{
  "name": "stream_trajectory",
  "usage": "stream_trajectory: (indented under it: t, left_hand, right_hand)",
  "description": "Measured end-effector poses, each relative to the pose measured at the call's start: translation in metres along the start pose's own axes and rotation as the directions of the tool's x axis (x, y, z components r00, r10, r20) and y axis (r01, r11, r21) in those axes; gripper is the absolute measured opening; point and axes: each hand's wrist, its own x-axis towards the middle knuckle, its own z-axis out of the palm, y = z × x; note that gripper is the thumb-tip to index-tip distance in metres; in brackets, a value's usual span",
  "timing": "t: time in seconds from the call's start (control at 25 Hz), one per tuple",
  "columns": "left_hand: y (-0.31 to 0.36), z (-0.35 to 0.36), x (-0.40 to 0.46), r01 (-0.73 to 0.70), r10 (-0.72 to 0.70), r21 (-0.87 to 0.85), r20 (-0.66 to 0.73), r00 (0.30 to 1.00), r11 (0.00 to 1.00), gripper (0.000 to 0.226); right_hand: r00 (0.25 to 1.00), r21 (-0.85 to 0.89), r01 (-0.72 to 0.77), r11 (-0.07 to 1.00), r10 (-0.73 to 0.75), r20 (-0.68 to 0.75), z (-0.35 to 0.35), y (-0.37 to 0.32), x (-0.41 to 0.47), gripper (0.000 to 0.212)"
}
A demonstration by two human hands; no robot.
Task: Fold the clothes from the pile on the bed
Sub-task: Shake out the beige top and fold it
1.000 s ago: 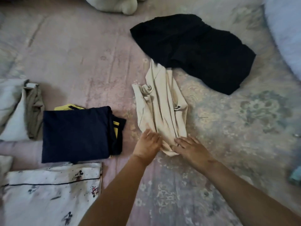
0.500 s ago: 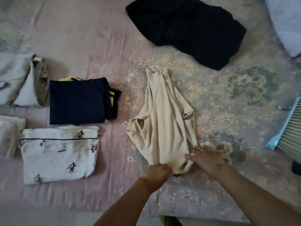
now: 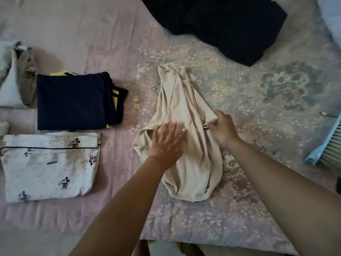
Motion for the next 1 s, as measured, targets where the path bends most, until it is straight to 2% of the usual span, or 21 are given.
stream_trajectory:
  t: [0.08,0.16,0.24,0.36,0.48,0.56,0.64,0.76,0.88,0.96,1.0]
  left_hand:
    - [-0.003,0.015,0.002,0.078,-0.075,-0.037,0.090,0.993,0.996,0.071]
    - [-0.008,0.032,-0.005,0.119,-0.118,0.001,0.114,0.986,0.993,0.077]
    - [-0.014,0.043,-0.015,0.153,-0.149,-0.032,0.087,0.985,0.988,0.081]
    - [-0.024,0.048,-0.025,0.182,-0.171,-0.115,0.103,0.980,0.976,0.081]
    - [-0.026,0.042,-0.025,0.165,-0.151,-0.122,0.116,0.982,0.979,0.079]
    - [-0.025,0.035,-0.026,0.169,-0.155,-0.116,0.125,0.980,0.979,0.078]
    - [-0.026,0.034,-0.027,0.166,-0.150,-0.126,0.126,0.981,0.978,0.079]
    - [-0.028,0.040,-0.031,0.082,-0.086,-0.150,-0.021,0.996,0.985,0.080]
    - [-0.028,0.039,-0.038,0.069,-0.079,-0.117,-0.087,0.993,0.991,0.062]
    - [-0.029,0.038,-0.044,0.097,-0.110,-0.108,-0.121,0.987,0.989,0.059]
    - [-0.030,0.042,-0.048,0.127,-0.141,-0.109,-0.124,0.982,0.986,0.058]
  right_hand:
    - [0.998,-0.193,0.029,0.981,-0.017,0.067,0.001,-0.008,0.011,0.052]
    - [0.990,-0.428,0.102,0.898,-0.050,0.131,0.003,-0.010,0.020,0.037]
    - [0.994,-0.517,0.090,0.851,-0.049,0.093,-0.002,-0.004,0.024,0.025]
    - [0.988,-0.370,-0.036,0.928,-0.023,-0.156,-0.025,0.015,0.019,0.025]
    - [0.942,-0.108,-0.160,0.981,0.119,-0.315,-0.058,0.029,0.009,0.027]
    - [0.918,0.006,-0.217,0.976,0.206,-0.338,-0.076,0.037,0.008,0.028]
    - [0.914,0.037,-0.234,0.972,0.233,-0.332,-0.083,0.042,0.008,0.027]
    - [0.950,0.003,-0.213,0.977,0.208,-0.233,-0.082,0.046,0.006,0.024]
    - [0.959,0.015,-0.205,0.979,0.204,-0.199,-0.074,0.046,0.004,0.024]
    - [0.970,-0.078,-0.166,0.983,0.149,-0.194,-0.066,0.046,0.001,0.031]
    - [0.981,-0.179,-0.100,0.979,0.067,-0.181,-0.061,0.046,-0.002,0.034]
